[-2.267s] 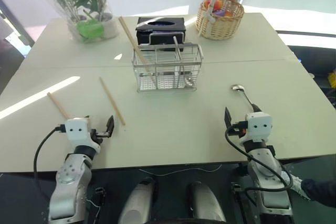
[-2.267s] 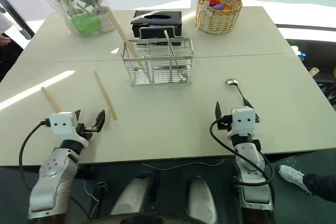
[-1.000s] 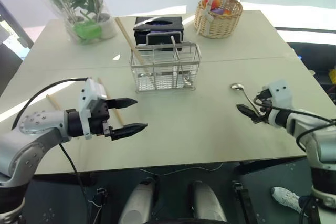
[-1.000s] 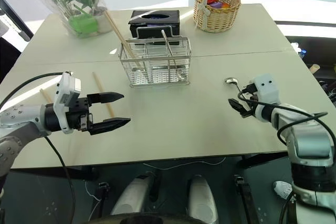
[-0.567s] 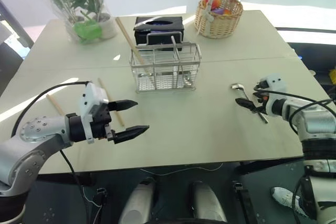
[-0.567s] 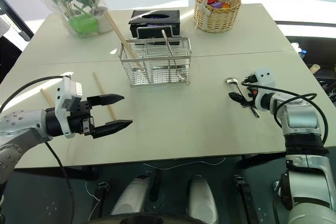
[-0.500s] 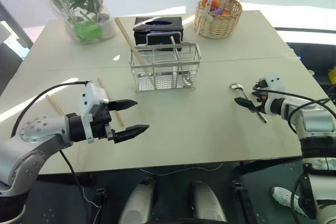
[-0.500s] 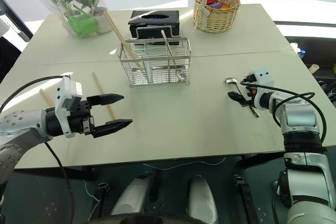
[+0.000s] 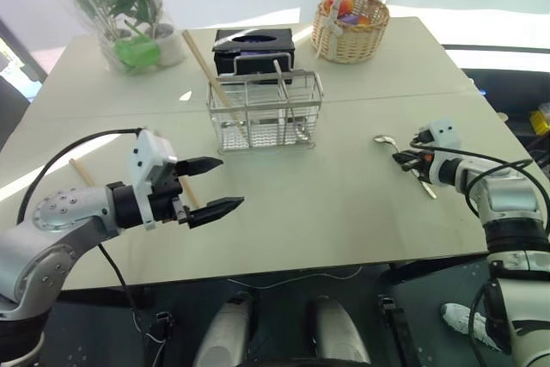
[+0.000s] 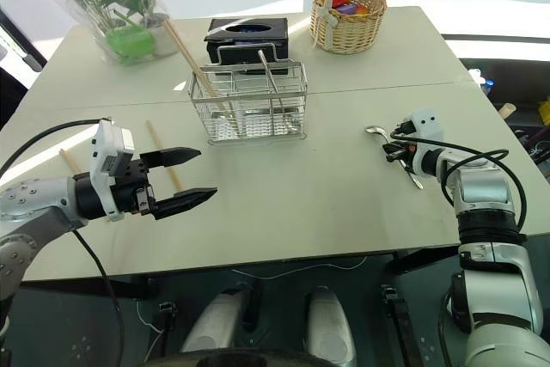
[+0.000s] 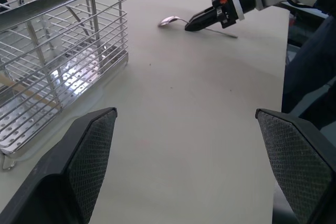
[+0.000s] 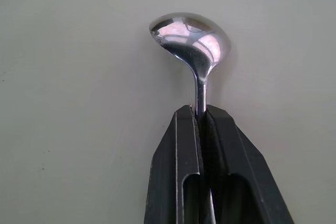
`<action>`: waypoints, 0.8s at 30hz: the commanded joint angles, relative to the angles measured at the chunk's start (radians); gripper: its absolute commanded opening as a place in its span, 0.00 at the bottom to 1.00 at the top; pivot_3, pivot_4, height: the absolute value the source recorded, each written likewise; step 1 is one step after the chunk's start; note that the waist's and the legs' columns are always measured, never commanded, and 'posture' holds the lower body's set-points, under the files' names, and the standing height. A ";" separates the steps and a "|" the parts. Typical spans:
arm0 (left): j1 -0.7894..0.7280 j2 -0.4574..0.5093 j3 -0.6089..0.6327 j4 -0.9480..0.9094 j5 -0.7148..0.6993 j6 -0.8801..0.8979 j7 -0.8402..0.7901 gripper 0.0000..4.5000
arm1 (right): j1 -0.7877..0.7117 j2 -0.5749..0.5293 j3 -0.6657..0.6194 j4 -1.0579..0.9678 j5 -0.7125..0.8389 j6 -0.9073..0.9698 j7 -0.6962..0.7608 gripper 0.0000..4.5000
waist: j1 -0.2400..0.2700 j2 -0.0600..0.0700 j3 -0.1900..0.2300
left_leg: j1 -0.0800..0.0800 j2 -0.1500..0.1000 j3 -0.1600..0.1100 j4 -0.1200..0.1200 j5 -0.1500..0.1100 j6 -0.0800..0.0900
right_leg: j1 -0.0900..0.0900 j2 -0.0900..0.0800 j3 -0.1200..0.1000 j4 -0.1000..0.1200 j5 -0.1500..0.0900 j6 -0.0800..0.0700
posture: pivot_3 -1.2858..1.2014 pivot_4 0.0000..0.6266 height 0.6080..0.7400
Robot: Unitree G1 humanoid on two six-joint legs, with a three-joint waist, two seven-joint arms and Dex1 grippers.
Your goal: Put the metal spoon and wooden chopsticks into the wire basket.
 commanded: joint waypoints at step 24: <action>-0.075 -0.110 0.194 0.087 -0.056 -0.073 0.123 1.00 | -0.311 0.543 -0.113 -0.572 0.203 -0.297 -0.426 0.01 | -0.003 0.003 0.002 | -0.001 0.000 -0.001 -0.001 0.001 -0.001 | -0.005 0.001 0.001 0.004 0.001 0.001 | 0.52 0.24 1.00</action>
